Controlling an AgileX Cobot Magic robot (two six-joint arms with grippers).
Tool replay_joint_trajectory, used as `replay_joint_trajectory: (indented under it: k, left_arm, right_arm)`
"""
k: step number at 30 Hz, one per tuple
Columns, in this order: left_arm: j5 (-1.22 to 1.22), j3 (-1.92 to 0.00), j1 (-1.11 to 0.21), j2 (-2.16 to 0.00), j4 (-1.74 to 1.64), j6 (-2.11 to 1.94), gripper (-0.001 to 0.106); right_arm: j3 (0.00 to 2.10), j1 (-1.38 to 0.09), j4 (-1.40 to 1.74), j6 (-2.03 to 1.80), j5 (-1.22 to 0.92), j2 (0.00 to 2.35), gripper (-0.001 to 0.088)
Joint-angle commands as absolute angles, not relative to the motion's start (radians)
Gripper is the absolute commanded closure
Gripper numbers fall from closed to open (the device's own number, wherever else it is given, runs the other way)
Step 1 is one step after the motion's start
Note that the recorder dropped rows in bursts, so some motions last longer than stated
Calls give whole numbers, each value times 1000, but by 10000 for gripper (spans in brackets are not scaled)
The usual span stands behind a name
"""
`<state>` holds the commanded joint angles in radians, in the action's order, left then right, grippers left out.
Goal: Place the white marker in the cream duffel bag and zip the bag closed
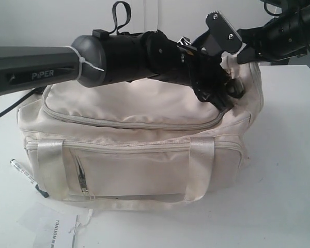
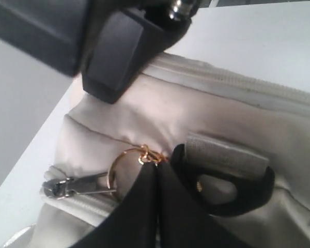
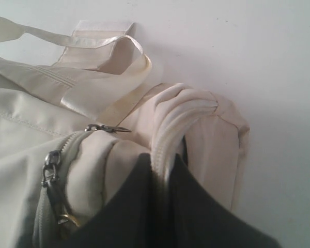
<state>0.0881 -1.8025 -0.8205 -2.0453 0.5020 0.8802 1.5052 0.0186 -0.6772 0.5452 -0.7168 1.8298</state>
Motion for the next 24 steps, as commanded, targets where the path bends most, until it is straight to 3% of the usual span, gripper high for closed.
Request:
replay_joint_trajectory:
  k: [10,12,16,17,24]
  left_arm:
    - [194,-1802,-814,-2019,481,851,1043]
    - [196,-1802,-814,-2025,410,867,933]
    - [217,-1802,-816,-2036,235,979,542]
    - [217,-1802,-818,-2043,223,1025,505]
    - [122,-1802,-839,-2076,223,1121,613]
  right_arm:
    - [1505,19,-677,545,-717,1830,868]
    - [1505,19,-677,545,-717,1830,868]
    - [1505,19,-677,545,-717,1830,868]
    - [1505,19,-677,545,-717,1830,868]
    - [1505,19,-677,545,-717,1830,868]
